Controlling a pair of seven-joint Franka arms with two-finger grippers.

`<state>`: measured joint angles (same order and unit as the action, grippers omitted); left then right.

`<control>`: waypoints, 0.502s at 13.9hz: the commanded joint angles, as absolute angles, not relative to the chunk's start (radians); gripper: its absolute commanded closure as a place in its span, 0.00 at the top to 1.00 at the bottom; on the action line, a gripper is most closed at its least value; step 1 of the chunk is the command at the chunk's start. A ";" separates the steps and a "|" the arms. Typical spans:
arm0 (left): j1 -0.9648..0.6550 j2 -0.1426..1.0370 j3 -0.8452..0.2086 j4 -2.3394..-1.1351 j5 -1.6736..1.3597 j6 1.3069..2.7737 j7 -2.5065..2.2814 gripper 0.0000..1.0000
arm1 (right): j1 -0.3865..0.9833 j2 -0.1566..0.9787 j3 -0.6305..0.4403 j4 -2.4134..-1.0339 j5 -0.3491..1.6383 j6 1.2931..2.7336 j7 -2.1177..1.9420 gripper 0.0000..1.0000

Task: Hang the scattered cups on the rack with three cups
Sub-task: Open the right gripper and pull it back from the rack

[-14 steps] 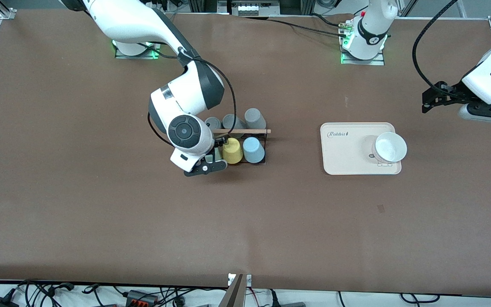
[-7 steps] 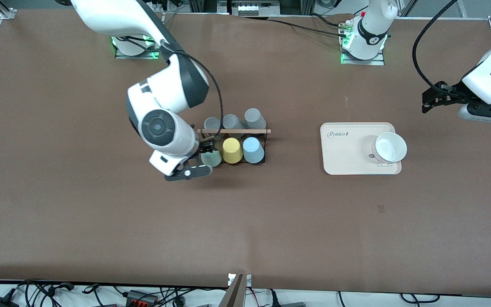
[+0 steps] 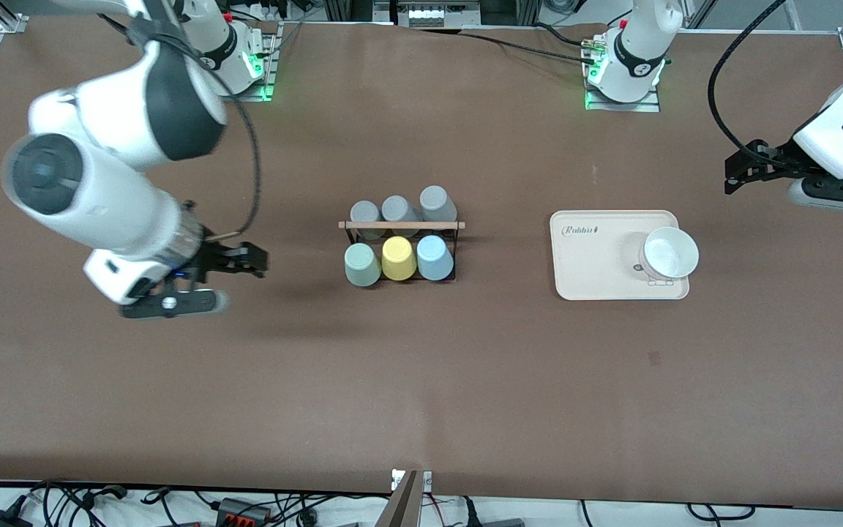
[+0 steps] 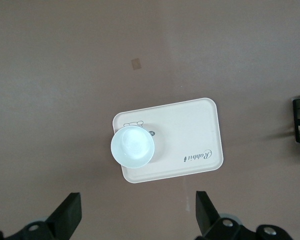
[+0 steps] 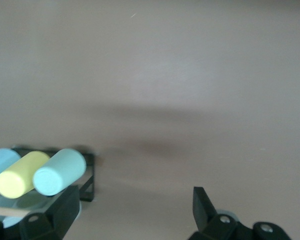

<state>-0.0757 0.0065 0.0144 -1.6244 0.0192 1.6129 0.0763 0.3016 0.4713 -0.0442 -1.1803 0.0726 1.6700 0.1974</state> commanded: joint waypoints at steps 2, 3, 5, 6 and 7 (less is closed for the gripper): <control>-0.075 0.018 0.015 -1.597 0.023 1.597 0.086 1.00 | 0.189 0.419 -0.044 -1.201 0.064 1.658 0.106 1.00; -0.075 0.018 0.015 -1.597 0.023 1.597 0.086 1.00 | 0.152 0.416 -0.044 -1.201 0.071 1.652 0.092 1.00; -0.075 0.018 0.015 -1.597 0.023 1.597 0.087 1.00 | 0.101 0.405 -0.046 -1.200 0.080 1.626 0.057 1.00; -0.078 0.018 0.015 -1.597 0.023 1.597 0.086 1.00 | 0.089 0.378 -0.046 -1.207 0.077 1.628 0.039 1.00; -0.078 0.018 0.015 -1.597 0.023 1.597 0.086 1.00 | 0.084 0.350 -0.045 -1.236 0.066 1.631 0.035 1.00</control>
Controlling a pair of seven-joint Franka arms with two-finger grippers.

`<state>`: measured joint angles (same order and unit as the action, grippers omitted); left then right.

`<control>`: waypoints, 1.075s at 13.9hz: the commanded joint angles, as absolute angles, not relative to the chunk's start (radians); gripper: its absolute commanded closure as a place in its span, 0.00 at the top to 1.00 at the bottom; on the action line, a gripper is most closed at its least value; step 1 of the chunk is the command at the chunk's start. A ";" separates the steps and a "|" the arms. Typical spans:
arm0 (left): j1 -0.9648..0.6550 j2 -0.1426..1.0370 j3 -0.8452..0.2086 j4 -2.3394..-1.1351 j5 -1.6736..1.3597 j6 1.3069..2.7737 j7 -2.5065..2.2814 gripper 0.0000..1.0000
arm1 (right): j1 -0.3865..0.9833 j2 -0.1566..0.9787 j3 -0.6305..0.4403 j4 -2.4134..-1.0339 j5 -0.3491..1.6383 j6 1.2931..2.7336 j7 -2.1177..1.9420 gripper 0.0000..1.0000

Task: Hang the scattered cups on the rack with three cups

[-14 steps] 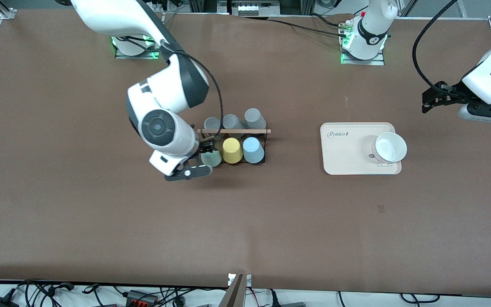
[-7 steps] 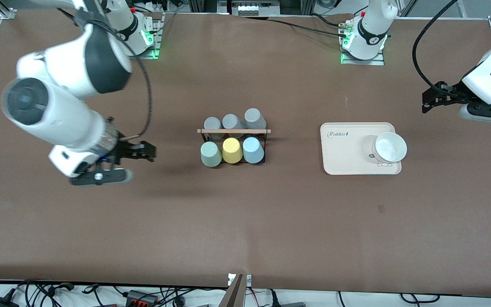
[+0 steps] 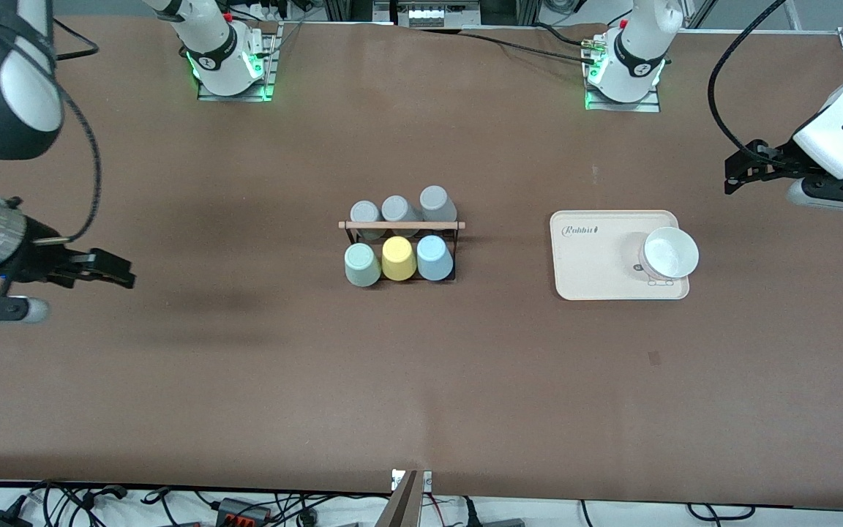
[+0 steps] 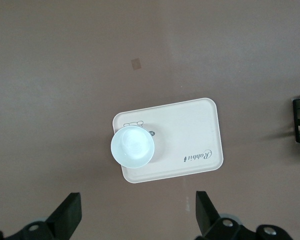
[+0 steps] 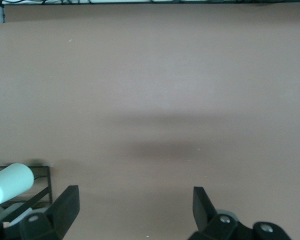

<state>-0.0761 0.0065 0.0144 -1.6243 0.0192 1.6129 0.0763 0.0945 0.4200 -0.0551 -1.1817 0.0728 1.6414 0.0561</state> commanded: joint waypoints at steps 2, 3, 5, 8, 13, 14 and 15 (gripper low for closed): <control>-0.077 0.018 0.015 -1.597 0.023 1.597 0.086 1.00 | 0.051 0.281 -0.043 -1.310 0.067 1.641 0.029 1.00; -0.077 0.018 0.015 -1.597 0.023 1.595 0.087 1.00 | 0.048 0.253 -0.043 -1.334 0.063 1.654 0.029 1.00; -0.077 0.018 0.015 -1.597 0.023 1.595 0.087 1.00 | 0.045 0.229 -0.043 -1.351 0.028 1.663 0.012 1.00; -0.078 0.018 0.015 -1.597 0.023 1.595 0.087 1.00 | 0.029 0.209 -0.046 -1.362 -0.009 1.657 -0.070 1.00; -0.077 0.017 0.015 -1.595 0.023 1.594 0.087 1.00 | 0.028 0.008 -0.046 -1.722 -0.009 1.834 -0.077 1.00; -0.074 0.017 0.015 -1.597 0.023 1.595 0.089 1.00 | 0.028 -0.014 -0.046 -1.761 -0.009 1.853 -0.077 1.00; -0.074 0.017 0.015 -1.597 0.023 1.594 0.089 1.00 | 0.029 -0.032 -0.046 -1.785 -0.011 1.856 -0.077 1.00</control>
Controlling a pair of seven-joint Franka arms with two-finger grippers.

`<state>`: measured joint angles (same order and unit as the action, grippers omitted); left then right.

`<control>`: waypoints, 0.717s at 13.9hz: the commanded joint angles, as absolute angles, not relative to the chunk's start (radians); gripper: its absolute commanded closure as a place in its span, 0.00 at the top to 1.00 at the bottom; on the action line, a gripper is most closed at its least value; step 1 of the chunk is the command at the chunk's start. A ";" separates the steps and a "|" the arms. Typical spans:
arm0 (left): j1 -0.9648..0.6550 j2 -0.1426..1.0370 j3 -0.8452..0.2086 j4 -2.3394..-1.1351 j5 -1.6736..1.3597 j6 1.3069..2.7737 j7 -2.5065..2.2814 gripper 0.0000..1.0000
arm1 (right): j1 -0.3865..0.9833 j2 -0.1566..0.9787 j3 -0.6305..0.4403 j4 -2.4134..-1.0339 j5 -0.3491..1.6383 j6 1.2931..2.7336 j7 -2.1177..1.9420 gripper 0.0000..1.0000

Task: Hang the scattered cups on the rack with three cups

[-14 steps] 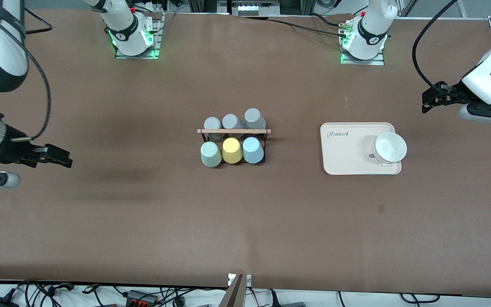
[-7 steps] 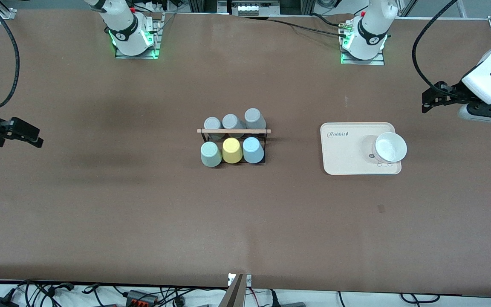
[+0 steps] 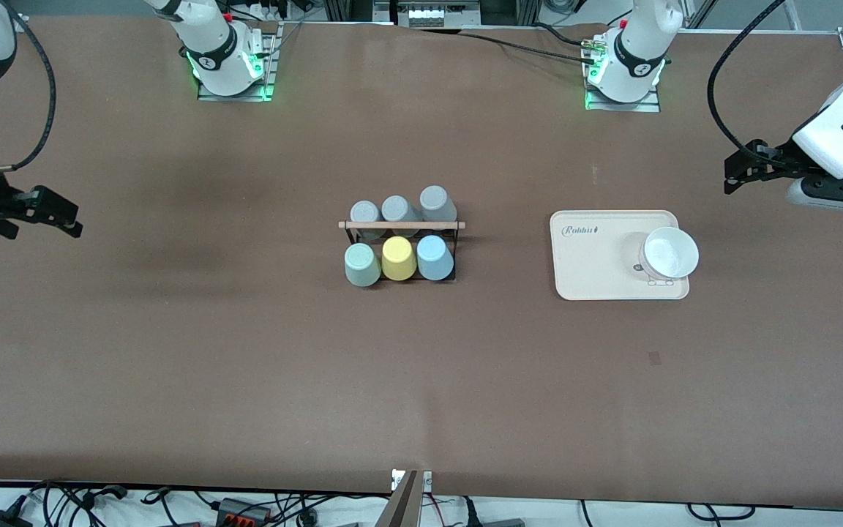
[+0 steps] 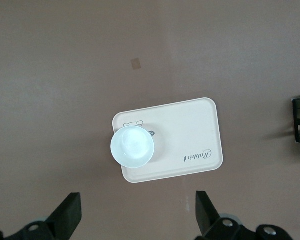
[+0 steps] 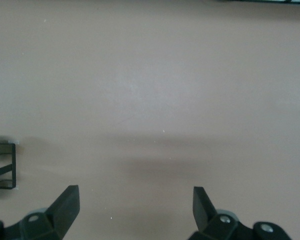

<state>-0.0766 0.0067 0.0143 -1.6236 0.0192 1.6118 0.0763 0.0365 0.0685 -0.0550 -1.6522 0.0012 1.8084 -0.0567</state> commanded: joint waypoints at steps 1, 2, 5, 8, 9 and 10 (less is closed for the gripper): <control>-0.072 0.017 0.015 -1.597 0.023 1.594 0.087 1.00 | 0.028 -0.038 -0.046 -1.795 -0.009 1.852 -0.077 1.00; -0.071 0.017 0.015 -1.597 0.023 1.594 0.089 1.00 | 0.028 -0.040 -0.046 -1.792 -0.009 1.845 -0.077 1.00; -0.068 0.017 0.015 -1.597 0.023 1.594 0.089 1.00 | 0.029 -0.032 -0.044 -1.758 -0.011 1.807 -0.064 1.00; -0.067 0.017 0.015 -1.597 0.023 1.594 0.089 1.00 | 0.015 -0.032 -0.052 -1.756 -0.008 1.793 -0.061 1.00; -0.067 0.017 0.015 -1.597 0.023 1.594 0.089 1.00 | 0.017 -0.034 -0.052 -1.755 -0.009 1.793 -0.063 1.00; -0.067 0.017 0.015 -1.597 0.023 1.594 0.089 1.00 | 0.018 -0.034 -0.052 -1.755 -0.009 1.793 -0.063 1.00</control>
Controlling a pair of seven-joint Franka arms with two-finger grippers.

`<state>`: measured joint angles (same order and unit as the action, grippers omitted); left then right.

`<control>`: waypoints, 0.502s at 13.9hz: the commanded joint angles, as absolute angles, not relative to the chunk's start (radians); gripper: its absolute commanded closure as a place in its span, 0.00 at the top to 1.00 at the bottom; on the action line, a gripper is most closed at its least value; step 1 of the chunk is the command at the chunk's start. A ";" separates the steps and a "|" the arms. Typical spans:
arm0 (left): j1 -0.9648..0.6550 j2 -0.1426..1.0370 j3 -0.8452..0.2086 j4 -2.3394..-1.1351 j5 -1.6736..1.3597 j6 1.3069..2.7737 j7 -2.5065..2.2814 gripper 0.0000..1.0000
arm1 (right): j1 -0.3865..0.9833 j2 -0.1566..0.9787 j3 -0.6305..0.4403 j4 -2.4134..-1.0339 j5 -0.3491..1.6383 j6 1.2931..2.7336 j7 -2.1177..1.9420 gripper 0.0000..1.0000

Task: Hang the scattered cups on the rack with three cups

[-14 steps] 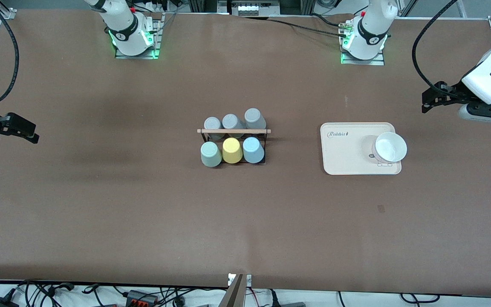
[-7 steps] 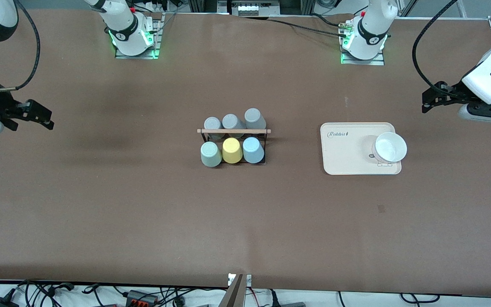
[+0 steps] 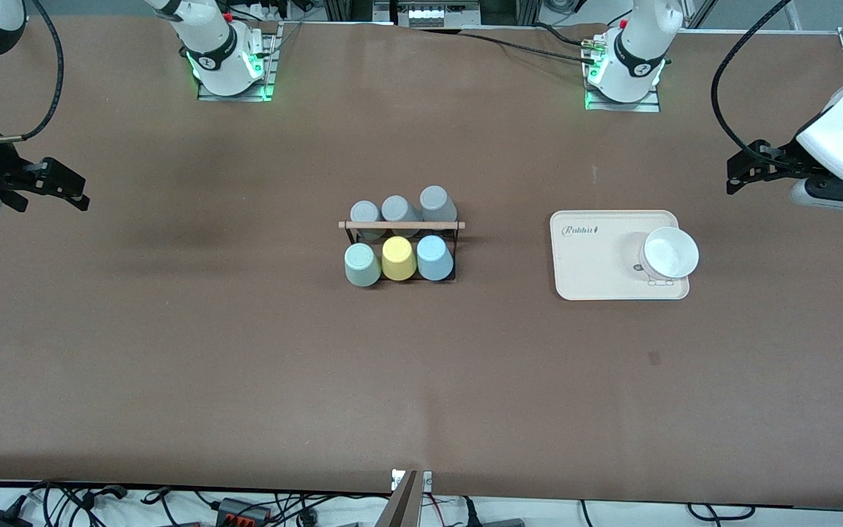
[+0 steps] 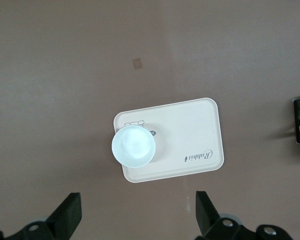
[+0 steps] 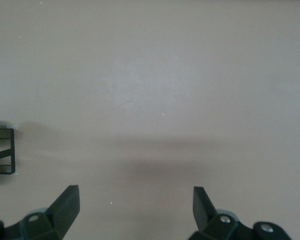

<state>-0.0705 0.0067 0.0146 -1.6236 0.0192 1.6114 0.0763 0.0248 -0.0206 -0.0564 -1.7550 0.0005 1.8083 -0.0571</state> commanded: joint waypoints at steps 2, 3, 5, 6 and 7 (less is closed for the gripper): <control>-0.067 0.017 0.015 -1.597 0.023 1.594 0.089 1.00 | 0.018 -0.034 -0.051 -1.755 -0.002 1.793 -0.060 1.00; -0.067 0.017 0.015 -1.597 0.023 1.594 0.089 1.00 | 0.018 -0.034 -0.051 -1.752 0.002 1.796 -0.060 1.00; -0.067 0.017 0.015 -1.597 0.023 1.594 0.089 1.00 | 0.018 -0.037 -0.052 -1.741 0.002 1.789 -0.060 1.00; -0.067 0.017 0.015 -1.597 0.023 1.594 0.089 1.00 | 0.018 -0.040 -0.052 -1.740 0.000 1.776 -0.060 1.00; -0.067 0.017 0.015 -1.597 0.023 1.594 0.089 1.00 | 0.018 -0.040 -0.052 -1.740 0.000 1.767 -0.060 1.00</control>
